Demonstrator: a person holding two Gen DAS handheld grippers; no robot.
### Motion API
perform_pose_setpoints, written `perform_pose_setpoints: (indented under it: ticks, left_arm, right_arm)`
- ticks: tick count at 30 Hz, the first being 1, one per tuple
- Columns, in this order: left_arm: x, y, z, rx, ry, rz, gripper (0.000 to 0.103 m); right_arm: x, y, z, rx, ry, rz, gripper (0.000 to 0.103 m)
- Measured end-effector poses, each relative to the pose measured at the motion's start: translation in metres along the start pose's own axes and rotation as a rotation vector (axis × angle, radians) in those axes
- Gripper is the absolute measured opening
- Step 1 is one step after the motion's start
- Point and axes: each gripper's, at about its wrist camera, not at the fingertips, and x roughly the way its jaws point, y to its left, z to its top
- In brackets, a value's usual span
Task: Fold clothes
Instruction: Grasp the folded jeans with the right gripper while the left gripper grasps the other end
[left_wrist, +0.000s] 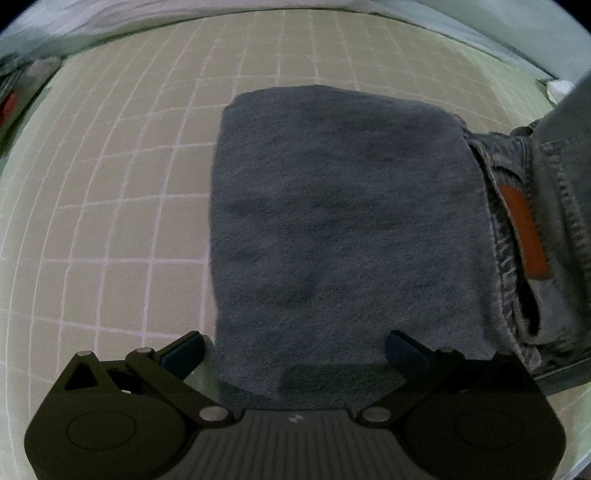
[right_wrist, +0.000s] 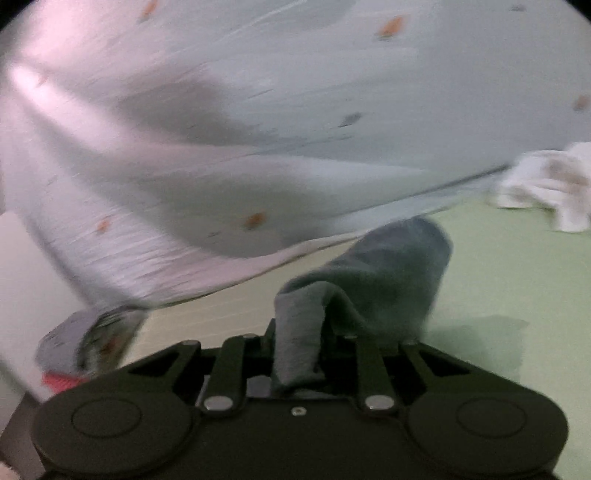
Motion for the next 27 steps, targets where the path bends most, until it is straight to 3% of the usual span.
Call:
perform_pose_setpoints:
  ticks: [4, 9, 12, 14, 17, 21, 23, 27]
  left_arm:
    - [-0.022, 0.026, -0.004, -0.075, -0.067, -0.004, 0.103]
    - [-0.037, 0.059, -0.006, -0.182, -0.115, 0.001, 0.103]
    - [-0.040, 0.069, -0.007, -0.209, -0.121, 0.015, 0.103]
    - [-0.044, 0.072, -0.010, -0.209, -0.129, 0.007, 0.103]
    - [-0.040, 0.069, -0.006, -0.216, -0.138, -0.019, 0.103]
    - [-0.044, 0.062, -0.001, -0.212, -0.158, -0.070, 0.103]
    - [-0.045, 0.058, 0.002, -0.208, -0.170, -0.095, 0.103]
    - [-0.044, 0.042, 0.016, -0.184, -0.200, -0.187, 0.102]
  right_arm:
    - [0.038, 0.046, -0.020, -0.127, 0.102, 0.080, 0.021]
    - [0.100, 0.067, -0.068, -0.233, 0.278, 0.080, 0.025]
    - [0.115, 0.074, -0.083, -0.241, 0.347, 0.075, 0.034]
    - [0.110, 0.077, -0.080, -0.213, 0.349, 0.104, 0.056]
    - [0.090, 0.077, -0.071, -0.124, 0.324, 0.149, 0.076]
    - [0.061, 0.063, -0.056, -0.050, 0.259, 0.103, 0.079]
    - [0.048, 0.051, -0.048, -0.013, 0.213, 0.044, 0.091]
    - [0.033, 0.017, -0.042, 0.061, 0.172, -0.089, 0.092]
